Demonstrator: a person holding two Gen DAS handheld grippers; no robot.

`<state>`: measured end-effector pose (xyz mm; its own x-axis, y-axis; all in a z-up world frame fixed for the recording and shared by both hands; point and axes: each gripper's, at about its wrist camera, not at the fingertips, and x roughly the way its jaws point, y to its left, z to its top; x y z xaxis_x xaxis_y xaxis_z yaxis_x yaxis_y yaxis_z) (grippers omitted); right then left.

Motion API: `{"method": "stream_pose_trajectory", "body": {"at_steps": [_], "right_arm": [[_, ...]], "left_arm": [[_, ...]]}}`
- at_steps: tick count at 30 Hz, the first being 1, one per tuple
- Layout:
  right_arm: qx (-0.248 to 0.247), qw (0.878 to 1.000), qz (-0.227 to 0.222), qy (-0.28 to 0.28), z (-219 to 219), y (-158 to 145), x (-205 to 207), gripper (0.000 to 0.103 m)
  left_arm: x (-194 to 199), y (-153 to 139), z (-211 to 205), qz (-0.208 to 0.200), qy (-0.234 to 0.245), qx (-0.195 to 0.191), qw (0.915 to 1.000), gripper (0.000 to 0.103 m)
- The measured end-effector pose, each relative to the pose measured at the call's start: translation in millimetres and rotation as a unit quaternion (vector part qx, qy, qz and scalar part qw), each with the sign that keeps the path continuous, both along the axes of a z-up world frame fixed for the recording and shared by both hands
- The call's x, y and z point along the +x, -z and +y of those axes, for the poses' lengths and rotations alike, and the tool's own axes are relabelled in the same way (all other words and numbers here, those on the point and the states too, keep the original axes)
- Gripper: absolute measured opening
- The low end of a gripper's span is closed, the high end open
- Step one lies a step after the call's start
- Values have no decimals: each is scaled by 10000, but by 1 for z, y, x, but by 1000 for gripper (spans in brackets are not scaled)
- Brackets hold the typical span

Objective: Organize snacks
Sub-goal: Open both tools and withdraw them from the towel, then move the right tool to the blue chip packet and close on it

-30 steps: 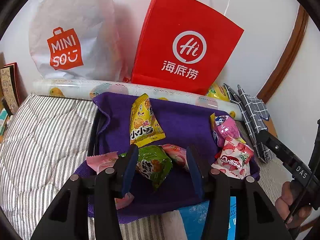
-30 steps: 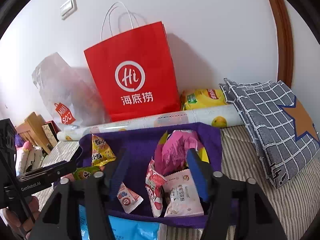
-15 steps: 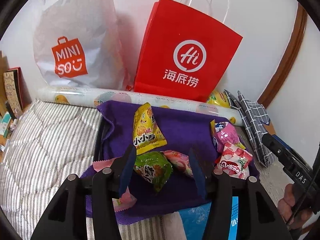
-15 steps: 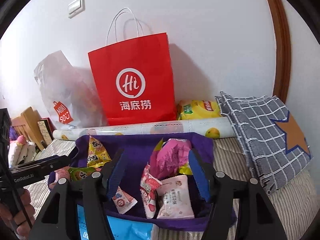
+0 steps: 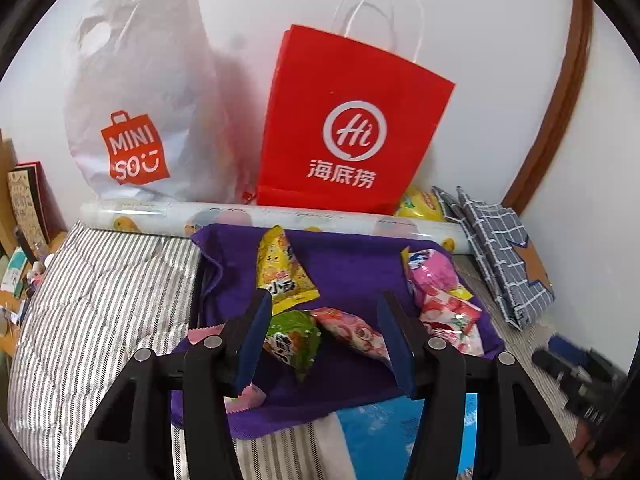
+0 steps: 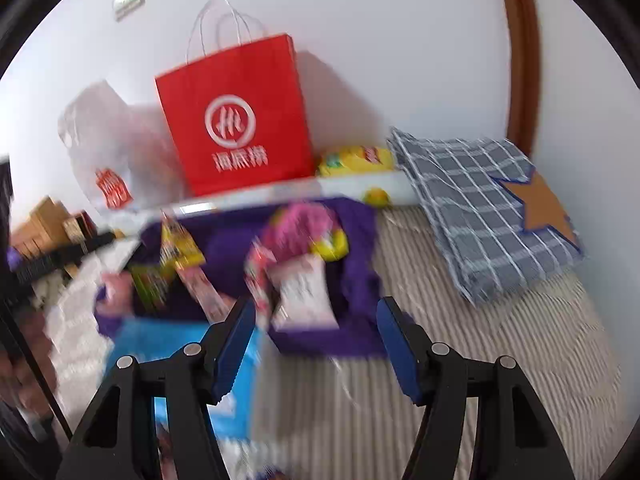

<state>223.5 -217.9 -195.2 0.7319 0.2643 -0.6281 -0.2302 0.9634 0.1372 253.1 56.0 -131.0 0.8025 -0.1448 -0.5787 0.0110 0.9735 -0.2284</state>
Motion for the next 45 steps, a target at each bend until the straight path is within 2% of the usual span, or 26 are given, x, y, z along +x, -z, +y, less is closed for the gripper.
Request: {"method": "stream_pose_trajectory", "body": {"at_steps": [7, 14, 20, 24, 33, 39, 45], "right_arm": [[253, 9977, 467, -421, -12, 26, -47, 59], [-71, 9922, 467, -1153, 9, 39, -80, 59], [-180, 9892, 683, -1285, 22, 61, -67, 59], [-34, 9865, 998, -1299, 14, 72, -61, 60], [-373, 9820, 896, -1619, 11, 72, -87, 61], [-245, 9817, 853, -1686, 0, 60, -95, 61], [-828, 9749, 617, -1972, 6, 61, -112, 61]], "left_arm": [[-17, 0, -6, 9, 231, 48, 9997, 55], [-50, 15, 6, 206, 359, -31, 9991, 55], [-75, 23, 15, 342, 408, 36, 9986, 55], [-86, 29, 17, 475, 491, 33, 9977, 55], [-112, 55, 13, 854, 728, 41, 9937, 55], [-121, 65, 6, 1003, 805, 100, 9916, 55], [-122, 69, 1, 1074, 909, -12, 9900, 55]]}}
